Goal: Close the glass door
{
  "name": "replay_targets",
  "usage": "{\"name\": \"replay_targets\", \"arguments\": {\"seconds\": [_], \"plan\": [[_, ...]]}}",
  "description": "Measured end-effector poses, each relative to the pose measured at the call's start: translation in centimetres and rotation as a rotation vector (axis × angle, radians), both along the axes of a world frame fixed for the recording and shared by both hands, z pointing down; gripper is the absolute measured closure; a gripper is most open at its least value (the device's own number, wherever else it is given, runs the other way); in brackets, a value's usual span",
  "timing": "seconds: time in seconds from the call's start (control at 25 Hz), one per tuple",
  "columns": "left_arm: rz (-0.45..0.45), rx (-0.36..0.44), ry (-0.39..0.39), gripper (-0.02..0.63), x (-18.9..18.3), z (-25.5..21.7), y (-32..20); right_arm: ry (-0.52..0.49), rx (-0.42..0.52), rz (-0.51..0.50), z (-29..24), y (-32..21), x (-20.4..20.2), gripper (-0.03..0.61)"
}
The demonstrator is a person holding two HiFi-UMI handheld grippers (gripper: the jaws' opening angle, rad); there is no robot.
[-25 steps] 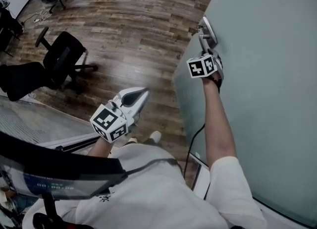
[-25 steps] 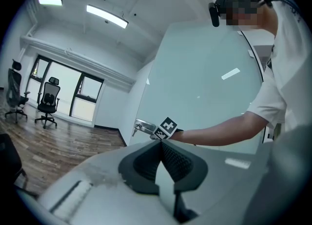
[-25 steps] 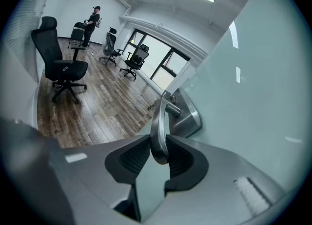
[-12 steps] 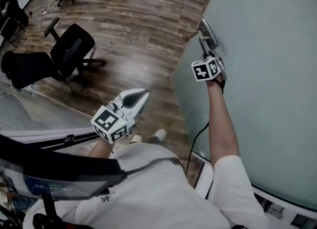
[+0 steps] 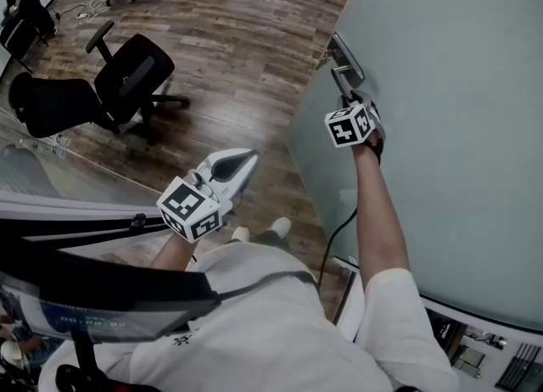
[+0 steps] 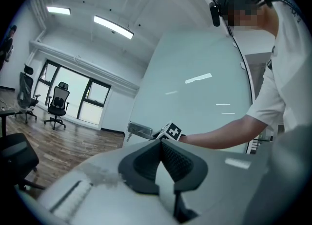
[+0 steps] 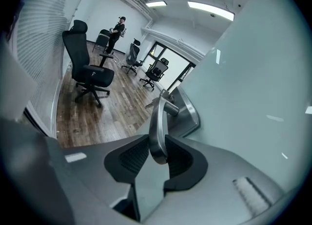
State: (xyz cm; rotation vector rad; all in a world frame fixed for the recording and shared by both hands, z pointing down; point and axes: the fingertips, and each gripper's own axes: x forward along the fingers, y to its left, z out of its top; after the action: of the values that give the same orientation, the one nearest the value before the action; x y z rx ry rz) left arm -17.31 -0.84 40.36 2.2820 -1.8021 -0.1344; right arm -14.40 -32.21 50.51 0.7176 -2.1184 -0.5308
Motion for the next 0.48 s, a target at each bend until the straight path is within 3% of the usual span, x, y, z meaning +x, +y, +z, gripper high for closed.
{"name": "replay_targets", "arguments": {"seconds": [0.48], "plan": [[0.044, 0.034, -0.021, 0.609, 0.6, -0.1, 5.3, -0.001, -0.018, -0.101, 0.4, 7.9, -2.1, 0.472]]}}
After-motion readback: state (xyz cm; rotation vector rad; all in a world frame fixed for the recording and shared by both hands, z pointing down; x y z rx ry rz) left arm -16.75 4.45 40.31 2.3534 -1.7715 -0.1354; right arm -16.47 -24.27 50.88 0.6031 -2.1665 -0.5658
